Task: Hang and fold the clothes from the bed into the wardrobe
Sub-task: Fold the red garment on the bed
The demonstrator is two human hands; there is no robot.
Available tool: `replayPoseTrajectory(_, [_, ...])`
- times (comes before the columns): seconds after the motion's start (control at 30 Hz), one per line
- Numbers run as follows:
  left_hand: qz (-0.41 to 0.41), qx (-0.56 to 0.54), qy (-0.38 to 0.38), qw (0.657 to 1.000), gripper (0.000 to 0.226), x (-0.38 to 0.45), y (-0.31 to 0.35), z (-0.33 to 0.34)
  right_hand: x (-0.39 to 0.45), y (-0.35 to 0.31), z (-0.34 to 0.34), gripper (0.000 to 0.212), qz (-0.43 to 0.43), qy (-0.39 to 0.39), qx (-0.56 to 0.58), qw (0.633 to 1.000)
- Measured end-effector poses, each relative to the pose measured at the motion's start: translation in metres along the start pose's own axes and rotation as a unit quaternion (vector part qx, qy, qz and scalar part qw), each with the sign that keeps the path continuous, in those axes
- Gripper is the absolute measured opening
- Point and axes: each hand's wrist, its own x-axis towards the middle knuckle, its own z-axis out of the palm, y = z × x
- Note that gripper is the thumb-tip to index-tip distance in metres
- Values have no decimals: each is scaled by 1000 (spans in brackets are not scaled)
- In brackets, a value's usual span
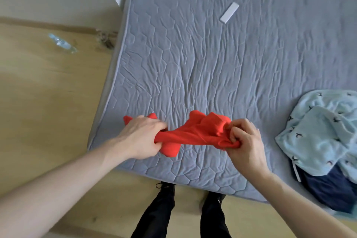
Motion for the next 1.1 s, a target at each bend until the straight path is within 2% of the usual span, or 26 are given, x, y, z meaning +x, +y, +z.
replayPoseTrajectory(0.03, [2,18,13,1000,22,2,3,-3,-3,0,-4,62,1,-2,-6,1000])
replayPoseTrajectory(0.17, [-71,12,12,997,24,6,11,4,-13,-4,-13,63,38,-46,-4,998])
replayPoseTrajectory(0.23, [-104,2,-37,994,17,8,14,14,-16,-4,-12,56,31,-63,5,997])
replayPoseTrajectory(0.3, [-117,-1,-102,988,25,10,20,27,-20,-2,-8,52,8,-78,2,997])
replayPoseTrajectory(0.33, [-110,-3,-108,988,24,11,23,34,-24,1,-5,52,-2,-79,-1,997])
replayPoseTrajectory(0.4, [-72,-21,-53,996,13,10,28,50,-35,8,1,55,-1,-89,-6,996])
replayPoseTrajectory(0.5, [-45,-67,47,996,34,1,33,72,-54,21,6,57,112,-146,27,983])
replayPoseTrajectory(0.57, [-45,-86,90,991,43,-7,38,78,-61,28,6,42,253,-213,80,940])
replayPoseTrajectory(0.6, [-48,-90,106,989,46,-11,42,79,-63,24,3,35,340,-241,136,899])
replayPoseTrajectory(0.67, [-45,-102,130,985,51,-18,51,79,-66,21,1,59,500,-265,260,782])
replayPoseTrajectory(0.7, [-39,-107,137,984,53,-21,55,78,-67,20,1,64,539,-277,300,737])
replayPoseTrajectory(0.73, [-37,-114,142,983,53,-23,60,78,-69,19,3,64,546,-302,316,715])
replayPoseTrajectory(0.77, [-40,-122,147,981,53,-24,63,76,-72,20,6,65,525,-341,308,716])
replayPoseTrajectory(0.83, [-48,-137,161,976,48,-25,67,72,-78,17,16,80,456,-414,225,755])
replayPoseTrajectory(0.87, [-50,-144,169,974,42,-25,68,68,-81,16,22,85,426,-422,186,779])
replayPoseTrajectory(0.93, [-48,-154,184,970,33,-24,68,61,-81,14,34,90,398,-367,150,827])
replayPoseTrajectory(1.0, [-50,-152,201,967,40,-21,68,55,-75,10,42,102,389,-302,148,857])
replayPoseTrajectory(1.07, [-59,-157,214,962,46,-17,67,46,-66,6,53,107,396,-289,183,852])
replayPoseTrajectory(1.1, [-65,-161,222,960,41,-16,66,41,-62,4,59,99,390,-299,197,848])
